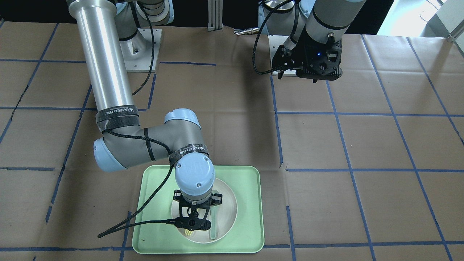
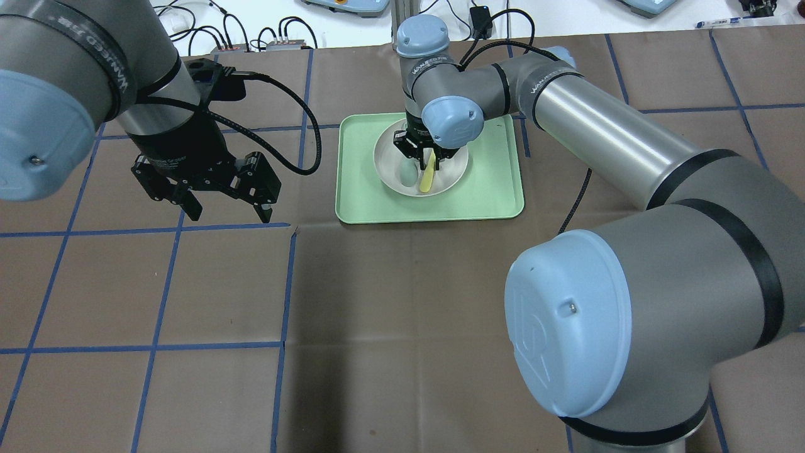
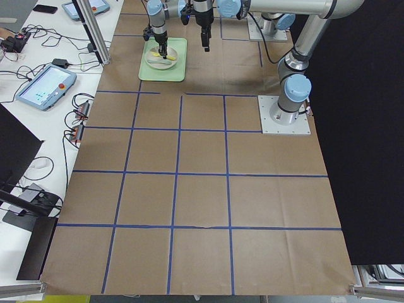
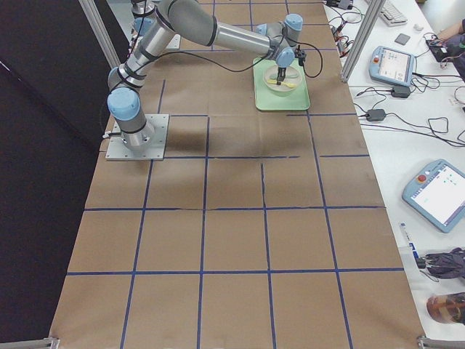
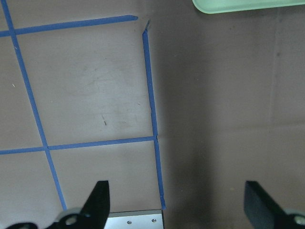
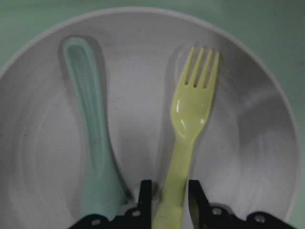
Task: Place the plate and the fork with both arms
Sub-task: 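Close the right gripper on the yellow fork and lift it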
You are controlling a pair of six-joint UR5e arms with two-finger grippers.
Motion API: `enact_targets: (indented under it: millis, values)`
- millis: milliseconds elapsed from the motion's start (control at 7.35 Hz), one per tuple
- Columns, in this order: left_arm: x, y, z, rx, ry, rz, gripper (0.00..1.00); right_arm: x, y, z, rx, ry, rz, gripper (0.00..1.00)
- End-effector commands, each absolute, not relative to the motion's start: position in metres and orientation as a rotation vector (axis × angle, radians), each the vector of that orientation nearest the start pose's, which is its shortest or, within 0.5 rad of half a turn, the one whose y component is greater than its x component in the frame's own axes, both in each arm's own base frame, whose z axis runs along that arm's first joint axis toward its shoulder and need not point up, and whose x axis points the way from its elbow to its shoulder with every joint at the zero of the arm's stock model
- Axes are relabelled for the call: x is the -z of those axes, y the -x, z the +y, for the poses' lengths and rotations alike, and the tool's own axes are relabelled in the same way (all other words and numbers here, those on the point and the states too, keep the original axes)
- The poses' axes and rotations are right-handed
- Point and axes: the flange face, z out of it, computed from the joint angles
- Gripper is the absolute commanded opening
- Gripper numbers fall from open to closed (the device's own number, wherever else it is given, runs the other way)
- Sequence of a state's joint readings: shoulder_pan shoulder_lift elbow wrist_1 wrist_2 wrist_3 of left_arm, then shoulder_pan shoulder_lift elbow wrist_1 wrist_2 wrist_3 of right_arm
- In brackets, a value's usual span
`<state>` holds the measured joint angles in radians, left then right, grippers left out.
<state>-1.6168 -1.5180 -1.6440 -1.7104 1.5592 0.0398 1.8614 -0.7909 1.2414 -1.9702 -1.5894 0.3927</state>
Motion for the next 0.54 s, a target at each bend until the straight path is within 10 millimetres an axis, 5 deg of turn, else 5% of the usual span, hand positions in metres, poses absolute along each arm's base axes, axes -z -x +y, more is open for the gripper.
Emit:
enact_targets:
  millis: [0, 136, 408]
  values:
    - [-0.464, 0.155, -0.446, -0.254, -0.138, 3.14, 1.0, -0.19, -0.341, -0.679, -0.04, -0.16, 3.167, 0.15]
    - [-0.464, 0.155, -0.446, -0.254, -0.133, 3.14, 1.0, -0.191, -0.341, -0.68, -0.033, -0.16, 3.166, 0.05]
    - [-0.464, 0.155, -0.446, -0.256, -0.129, 3.14, 1.0, -0.206, -0.343, -0.682, 0.001, -0.158, 3.159, 0.03]
